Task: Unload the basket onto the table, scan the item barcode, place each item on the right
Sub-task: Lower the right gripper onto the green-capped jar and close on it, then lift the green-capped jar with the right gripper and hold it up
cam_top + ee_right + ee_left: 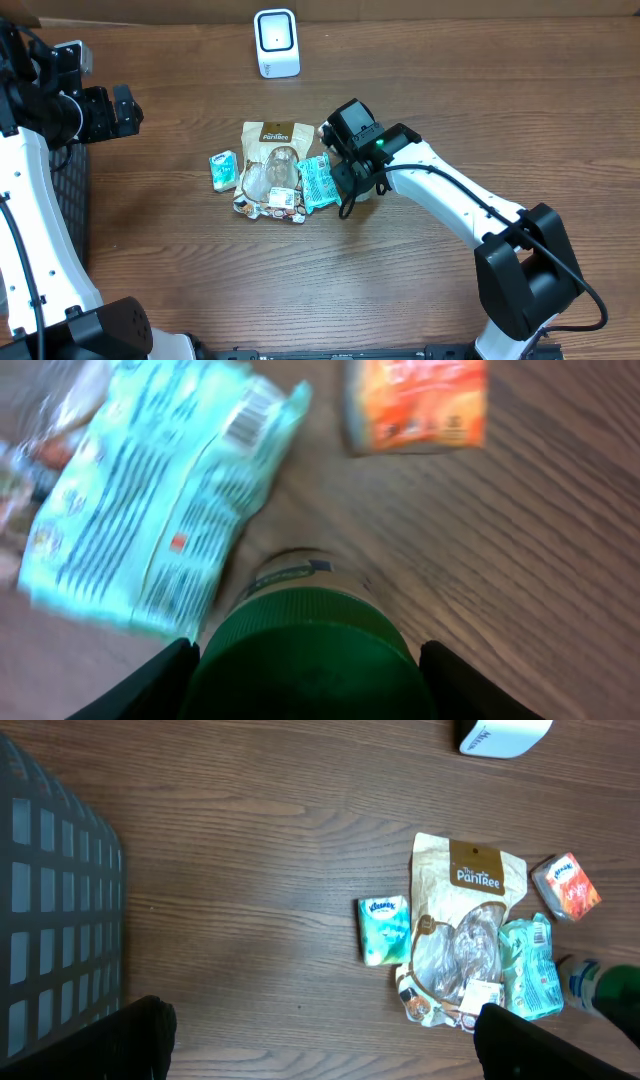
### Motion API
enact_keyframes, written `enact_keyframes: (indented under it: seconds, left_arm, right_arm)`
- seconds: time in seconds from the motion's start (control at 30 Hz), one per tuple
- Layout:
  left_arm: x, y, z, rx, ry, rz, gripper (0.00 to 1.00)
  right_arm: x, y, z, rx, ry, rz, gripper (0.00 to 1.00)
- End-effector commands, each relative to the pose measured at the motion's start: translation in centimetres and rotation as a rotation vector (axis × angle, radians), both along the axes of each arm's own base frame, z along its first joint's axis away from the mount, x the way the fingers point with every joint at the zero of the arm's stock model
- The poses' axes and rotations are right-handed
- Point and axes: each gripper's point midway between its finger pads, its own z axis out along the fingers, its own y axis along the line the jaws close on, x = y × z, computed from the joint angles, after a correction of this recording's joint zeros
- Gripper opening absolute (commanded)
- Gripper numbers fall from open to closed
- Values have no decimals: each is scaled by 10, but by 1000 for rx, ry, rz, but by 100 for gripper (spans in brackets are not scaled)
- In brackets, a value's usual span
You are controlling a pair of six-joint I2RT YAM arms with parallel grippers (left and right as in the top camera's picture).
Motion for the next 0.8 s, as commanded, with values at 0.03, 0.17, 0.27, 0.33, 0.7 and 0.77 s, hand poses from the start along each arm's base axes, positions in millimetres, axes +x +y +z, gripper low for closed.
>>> enact_keyframes:
  seconds: [0.03,0.17,0.27,0.33,0.7,0.77]
  left_arm:
    - [2,-1,2,5,-9,-21,99]
    - [2,-1,2,5,-9,-21,100]
    - [2,-1,2,5,-9,-21,100]
    - [2,-1,2,5,-9,-21,99]
    - [2,-1,2,5,-9,-21,100]
    - [2,-1,2,5,-9,-21,100]
  right_arm:
    - [-12,4,2,-36,30,247,42]
    - [-19,-2,3,-67,62,302,41]
    - [-22,-7,8,-82,84,340,41]
    - [-22,-11,12,-91,96,357,42]
    - [-20,-15,15,-89,98,345,50]
    - [-17,-13,17,-77,91,310,54]
